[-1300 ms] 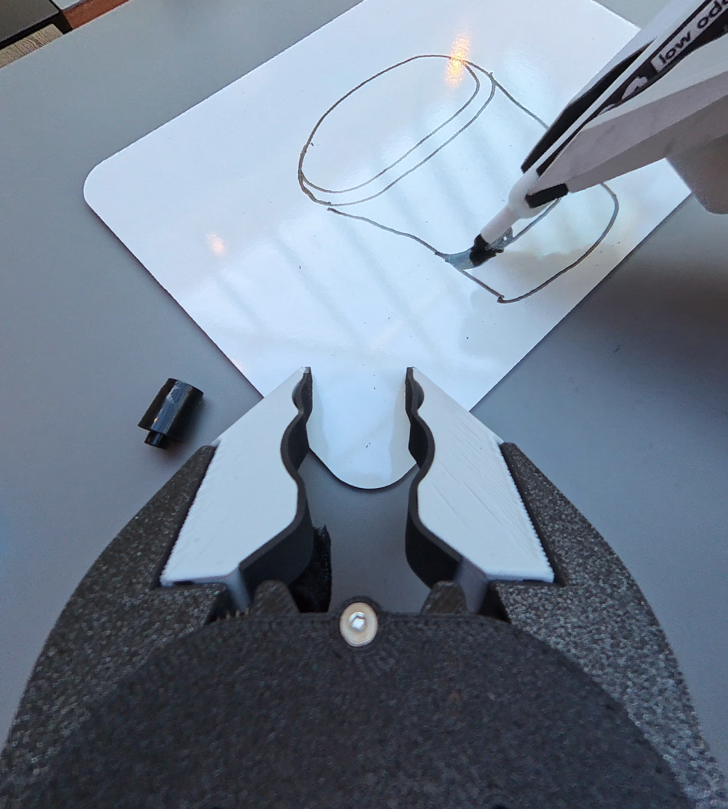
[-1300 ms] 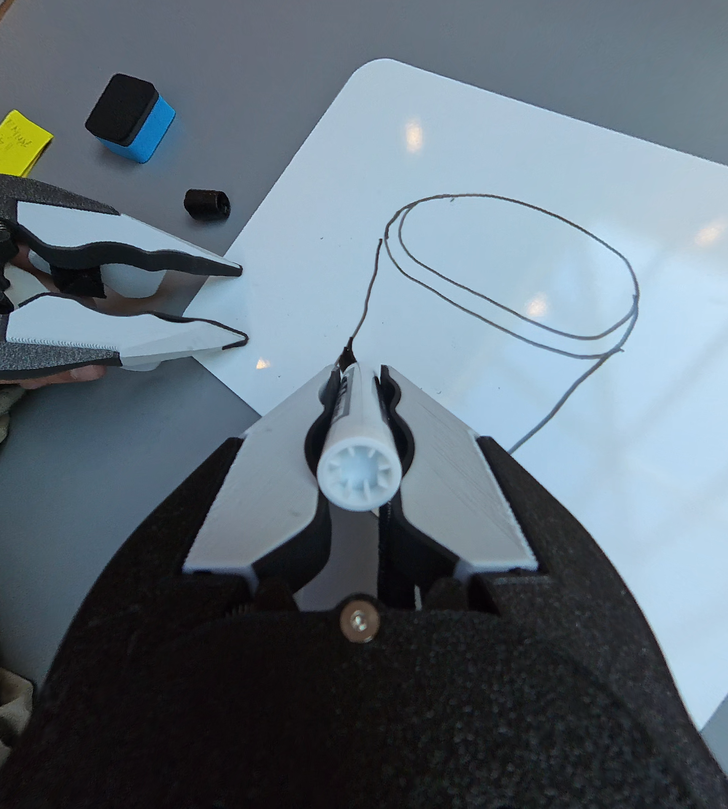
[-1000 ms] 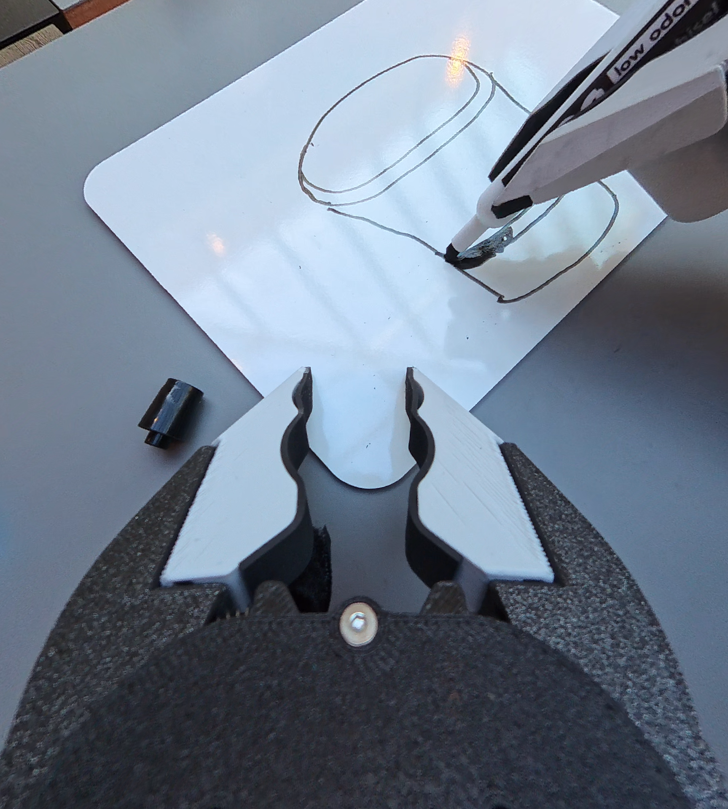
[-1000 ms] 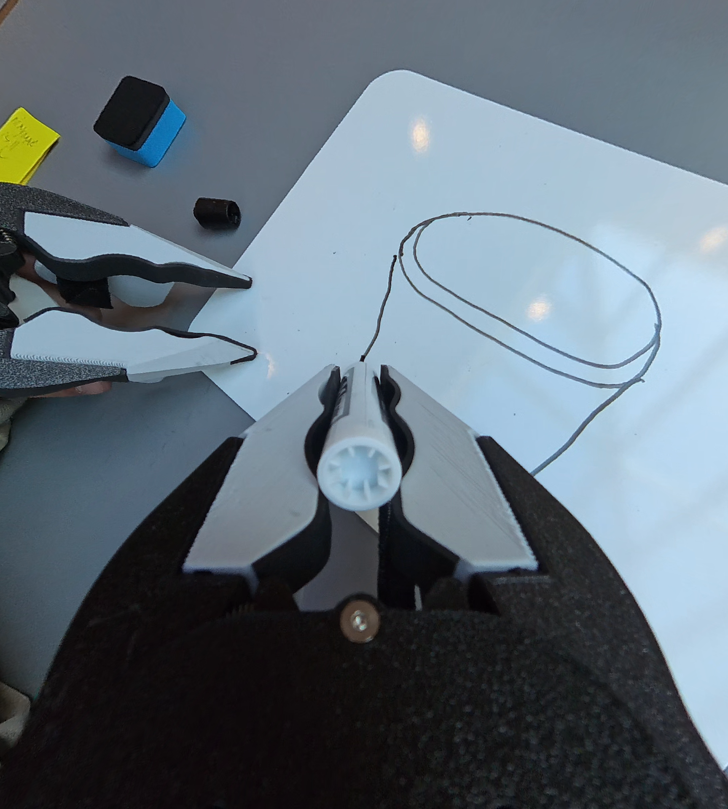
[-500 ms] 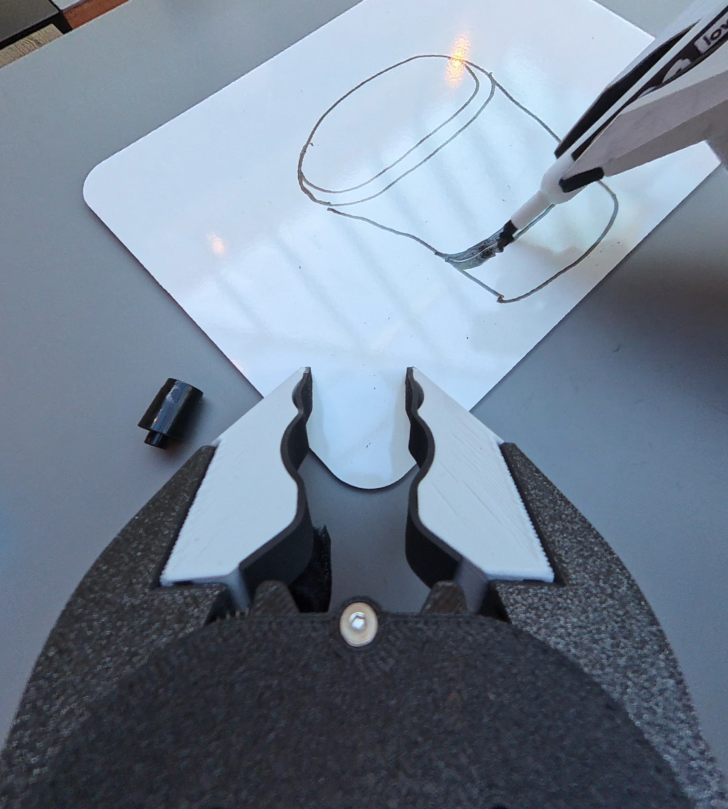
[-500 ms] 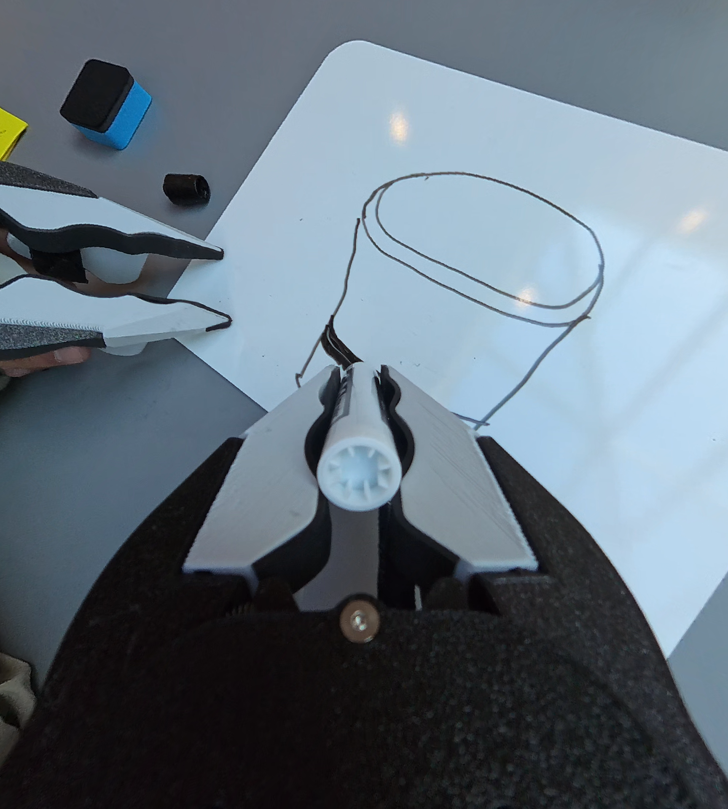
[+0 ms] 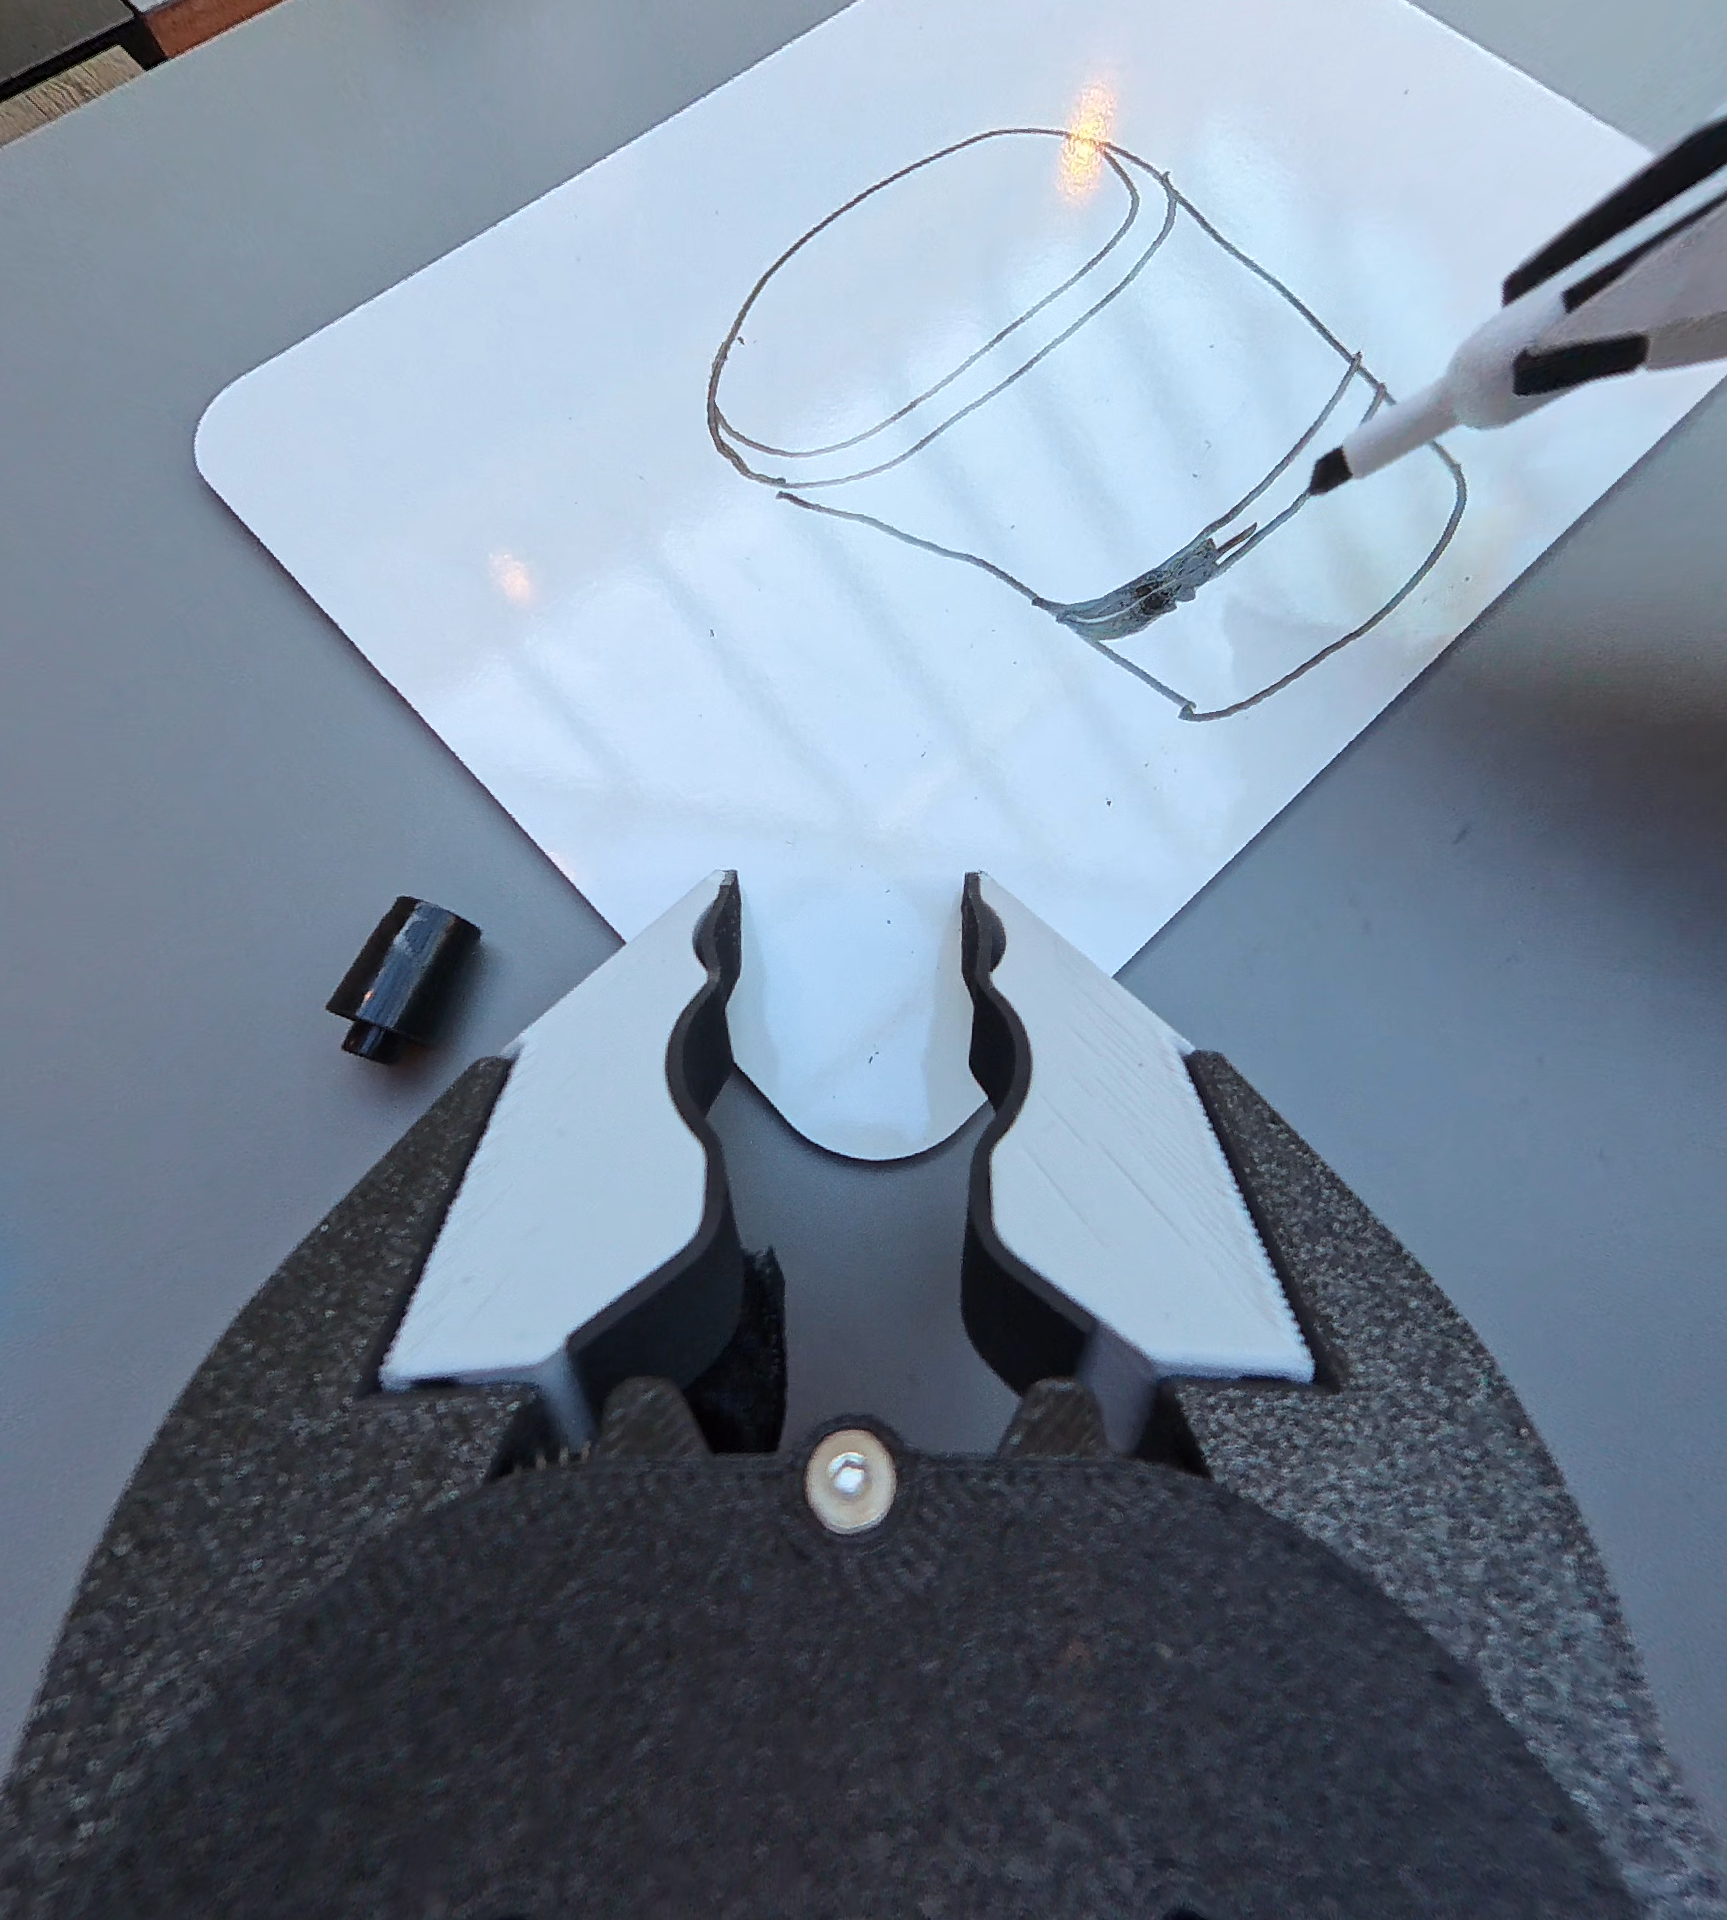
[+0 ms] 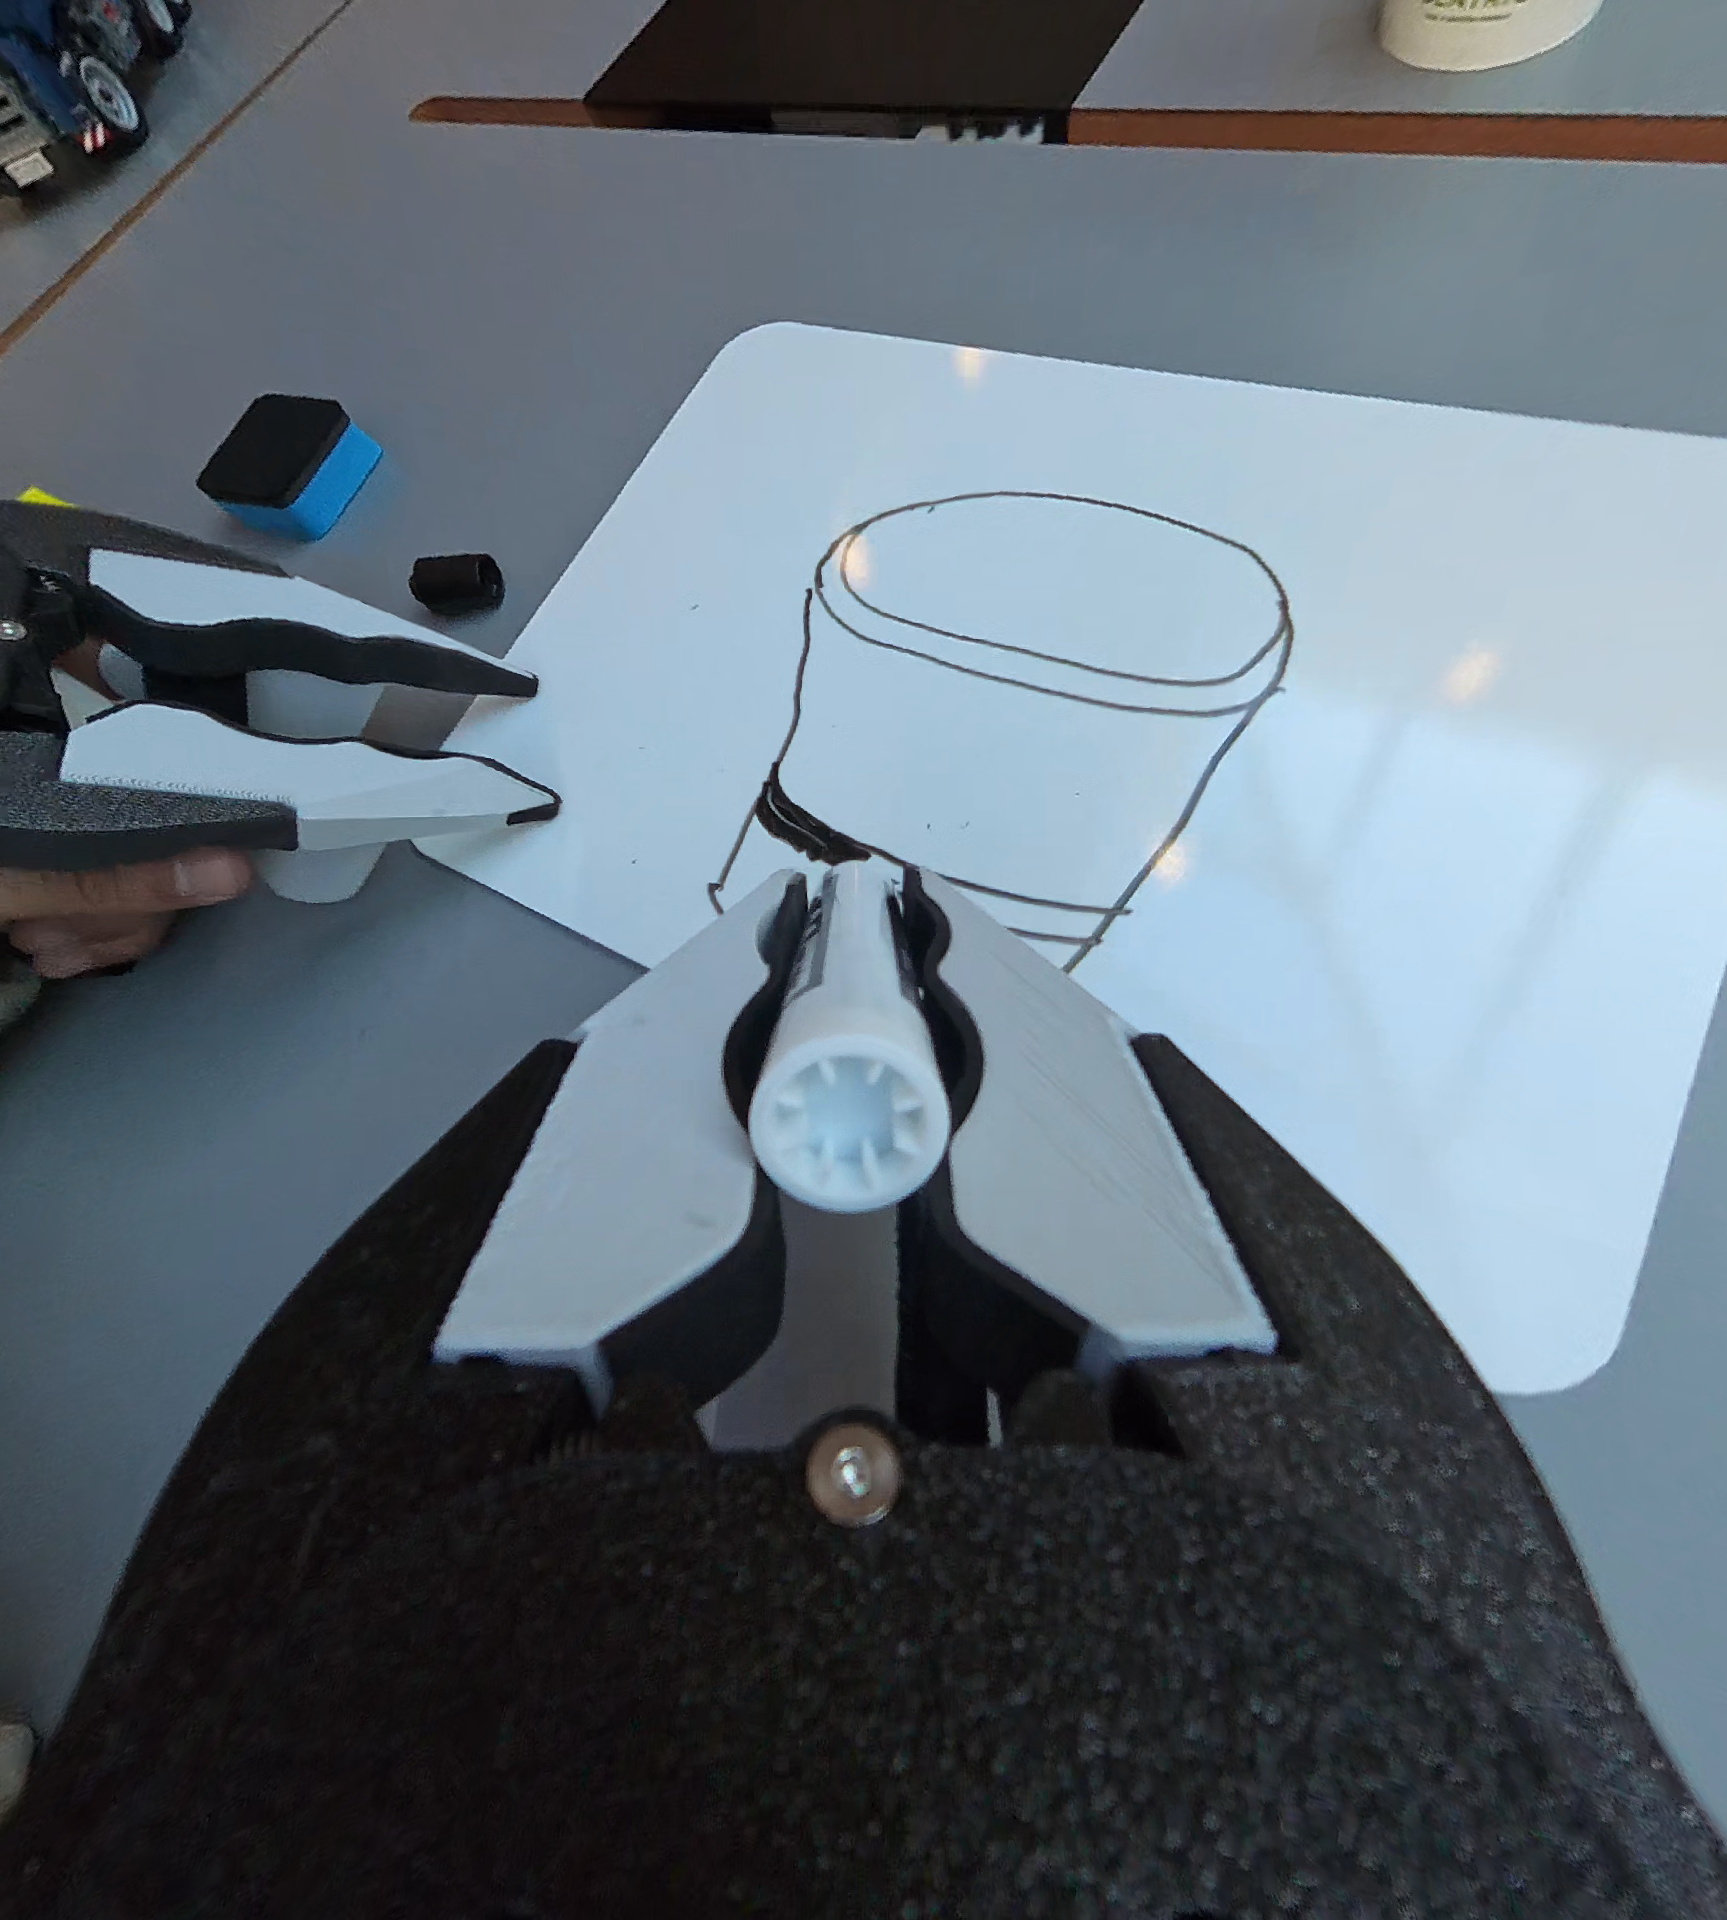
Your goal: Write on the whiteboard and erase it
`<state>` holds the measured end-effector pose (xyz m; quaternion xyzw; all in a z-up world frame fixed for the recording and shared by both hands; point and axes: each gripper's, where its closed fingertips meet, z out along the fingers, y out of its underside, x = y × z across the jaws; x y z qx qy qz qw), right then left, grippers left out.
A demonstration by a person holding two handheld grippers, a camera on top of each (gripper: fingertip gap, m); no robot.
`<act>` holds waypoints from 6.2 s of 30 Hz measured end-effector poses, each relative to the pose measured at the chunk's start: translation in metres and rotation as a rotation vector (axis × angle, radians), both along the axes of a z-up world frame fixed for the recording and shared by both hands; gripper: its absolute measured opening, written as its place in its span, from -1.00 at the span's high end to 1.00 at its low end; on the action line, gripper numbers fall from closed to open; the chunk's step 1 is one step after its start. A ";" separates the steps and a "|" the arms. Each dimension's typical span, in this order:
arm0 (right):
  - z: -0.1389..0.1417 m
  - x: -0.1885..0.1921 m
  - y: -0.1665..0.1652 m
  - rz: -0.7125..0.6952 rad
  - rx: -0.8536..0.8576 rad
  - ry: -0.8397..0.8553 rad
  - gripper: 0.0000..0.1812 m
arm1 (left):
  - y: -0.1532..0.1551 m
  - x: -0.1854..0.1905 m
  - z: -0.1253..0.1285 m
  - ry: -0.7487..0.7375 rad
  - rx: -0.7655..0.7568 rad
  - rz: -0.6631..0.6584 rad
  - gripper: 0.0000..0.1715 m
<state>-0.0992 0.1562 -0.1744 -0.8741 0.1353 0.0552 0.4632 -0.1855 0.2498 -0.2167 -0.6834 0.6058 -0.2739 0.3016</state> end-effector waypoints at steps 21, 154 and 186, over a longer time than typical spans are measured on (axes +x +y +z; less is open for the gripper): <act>0.047 -0.047 -0.002 0.034 0.357 0.556 0.80 | -0.093 0.040 0.068 -0.334 0.670 -0.668 0.64; -0.012 0.016 -0.003 -0.170 -0.348 -0.079 0.80 | -0.014 0.004 -0.001 -0.015 -0.003 -0.249 0.57; -0.011 0.037 -0.012 -0.195 -0.363 -0.093 0.80 | -0.014 0.004 -0.001 -0.015 -0.010 -0.246 0.57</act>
